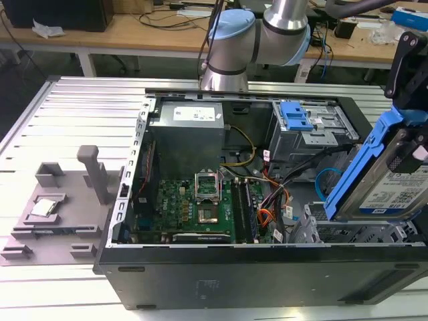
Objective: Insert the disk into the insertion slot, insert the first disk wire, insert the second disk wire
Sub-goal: 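Insert the disk into the insertion slot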
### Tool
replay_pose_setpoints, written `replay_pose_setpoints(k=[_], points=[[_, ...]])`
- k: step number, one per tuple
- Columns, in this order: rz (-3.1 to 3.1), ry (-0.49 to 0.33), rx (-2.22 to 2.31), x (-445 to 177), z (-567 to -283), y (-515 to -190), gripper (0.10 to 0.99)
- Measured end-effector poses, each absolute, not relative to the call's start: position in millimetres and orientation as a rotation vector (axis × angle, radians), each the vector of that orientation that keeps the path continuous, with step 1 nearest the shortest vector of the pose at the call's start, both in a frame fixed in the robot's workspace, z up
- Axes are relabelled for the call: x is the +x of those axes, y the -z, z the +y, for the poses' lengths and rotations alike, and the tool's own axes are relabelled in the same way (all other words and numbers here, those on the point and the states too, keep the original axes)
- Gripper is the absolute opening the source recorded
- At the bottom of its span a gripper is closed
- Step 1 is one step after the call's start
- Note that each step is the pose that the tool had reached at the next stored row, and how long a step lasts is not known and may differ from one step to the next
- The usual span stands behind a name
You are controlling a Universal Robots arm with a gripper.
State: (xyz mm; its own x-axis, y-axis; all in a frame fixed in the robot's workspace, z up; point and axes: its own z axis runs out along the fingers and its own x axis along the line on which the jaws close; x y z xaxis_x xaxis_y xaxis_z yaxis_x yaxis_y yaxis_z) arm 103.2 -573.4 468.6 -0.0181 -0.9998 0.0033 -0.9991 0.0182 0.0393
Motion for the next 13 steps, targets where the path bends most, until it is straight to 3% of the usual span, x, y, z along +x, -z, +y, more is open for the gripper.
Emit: replay_pose_setpoints(k=[13], points=[[-2.220, 0.040, 2.180, 97.7, -569.8, -462.4, 0.365]])
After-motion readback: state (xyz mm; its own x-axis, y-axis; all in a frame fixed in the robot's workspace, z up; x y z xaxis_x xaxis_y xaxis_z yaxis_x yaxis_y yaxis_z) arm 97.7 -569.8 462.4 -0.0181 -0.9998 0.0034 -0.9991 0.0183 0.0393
